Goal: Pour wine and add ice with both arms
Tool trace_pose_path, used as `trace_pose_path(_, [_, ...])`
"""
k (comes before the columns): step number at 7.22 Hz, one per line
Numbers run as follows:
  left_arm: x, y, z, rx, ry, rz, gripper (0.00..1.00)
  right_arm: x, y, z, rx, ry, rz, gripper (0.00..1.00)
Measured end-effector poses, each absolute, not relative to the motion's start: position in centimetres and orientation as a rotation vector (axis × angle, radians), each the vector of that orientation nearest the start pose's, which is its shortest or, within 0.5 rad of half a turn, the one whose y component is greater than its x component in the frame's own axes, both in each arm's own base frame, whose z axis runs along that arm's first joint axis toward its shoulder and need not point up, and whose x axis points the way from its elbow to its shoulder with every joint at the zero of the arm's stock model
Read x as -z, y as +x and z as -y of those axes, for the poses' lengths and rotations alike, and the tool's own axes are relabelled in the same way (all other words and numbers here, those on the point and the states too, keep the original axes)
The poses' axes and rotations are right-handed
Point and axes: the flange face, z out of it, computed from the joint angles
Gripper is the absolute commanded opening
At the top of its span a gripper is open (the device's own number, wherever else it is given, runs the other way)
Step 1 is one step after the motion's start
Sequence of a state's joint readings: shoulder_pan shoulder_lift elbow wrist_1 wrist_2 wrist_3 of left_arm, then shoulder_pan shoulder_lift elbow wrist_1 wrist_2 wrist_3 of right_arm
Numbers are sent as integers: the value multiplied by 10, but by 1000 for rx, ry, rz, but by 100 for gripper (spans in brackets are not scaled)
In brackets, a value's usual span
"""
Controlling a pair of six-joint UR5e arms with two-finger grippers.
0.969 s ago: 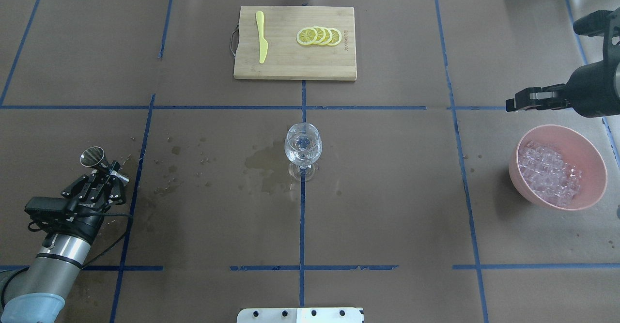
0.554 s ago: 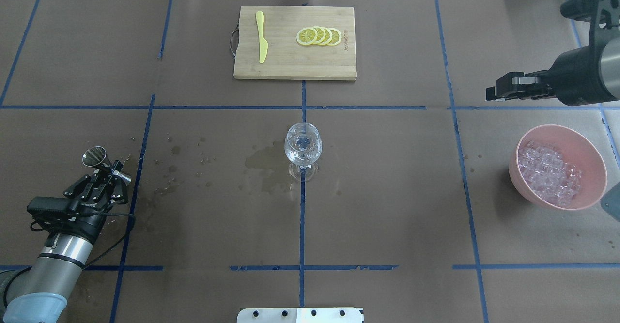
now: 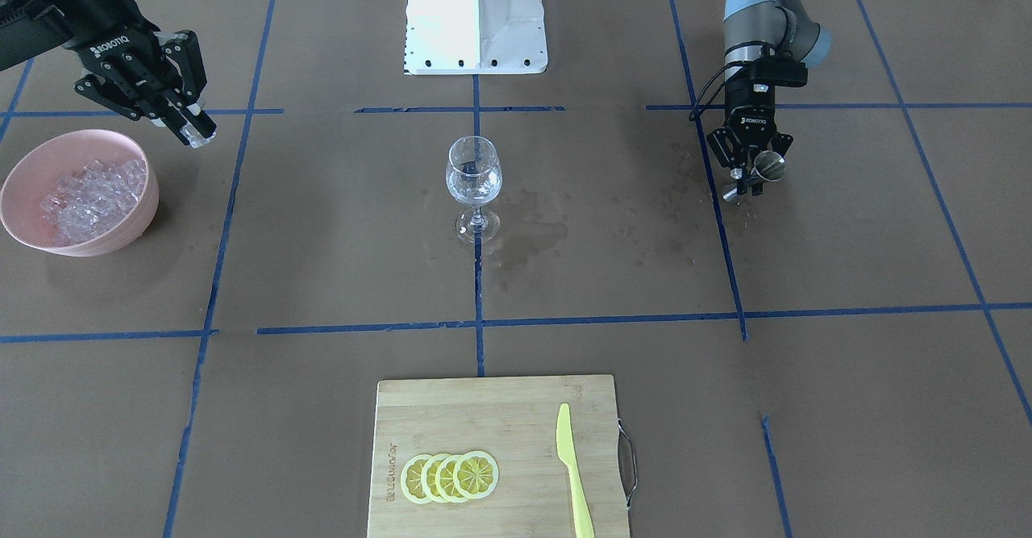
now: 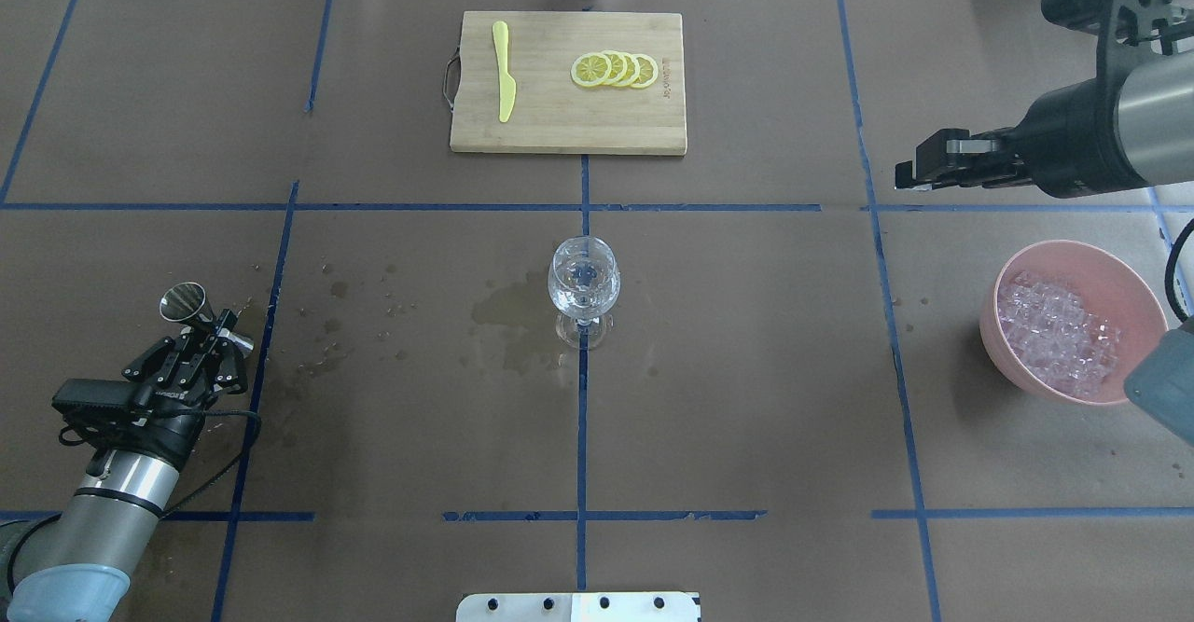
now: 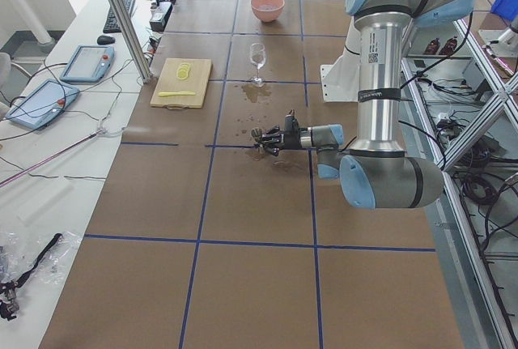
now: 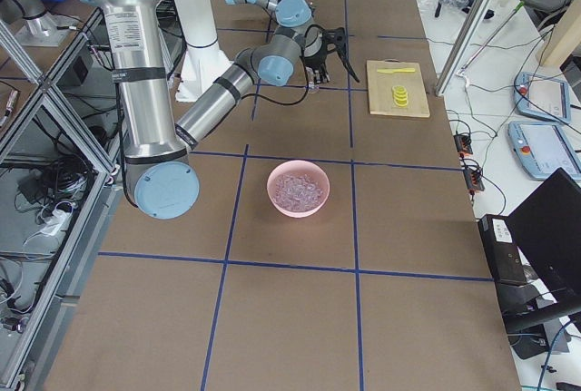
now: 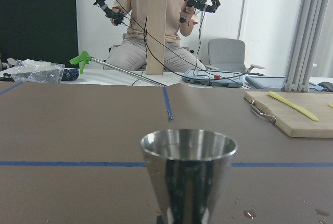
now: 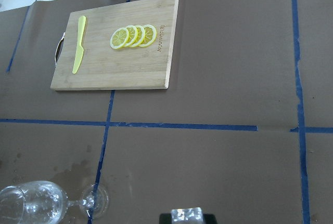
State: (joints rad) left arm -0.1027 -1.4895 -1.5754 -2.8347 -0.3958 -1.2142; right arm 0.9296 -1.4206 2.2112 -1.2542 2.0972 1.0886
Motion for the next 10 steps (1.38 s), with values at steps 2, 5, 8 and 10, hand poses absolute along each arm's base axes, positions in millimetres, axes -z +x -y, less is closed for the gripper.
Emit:
trace_pose_path(2, [-538, 404, 268, 486, 1222, -769, 52, -250, -214, 418, -101, 336, 1131, 0])
trace_pose_path(5, [-539, 403, 270, 483, 1215, -772, 100, -250, -218, 416, -97, 335, 1131, 0])
trace_pose_path(8, [-541, 402, 272, 473, 1203, -773, 100, -242, -224, 416, -91, 335, 1145, 0])
trace_pose_path(10, [-539, 400, 272, 465, 1195, -779, 100, -239, -226, 415, -88, 335, 1150, 0])
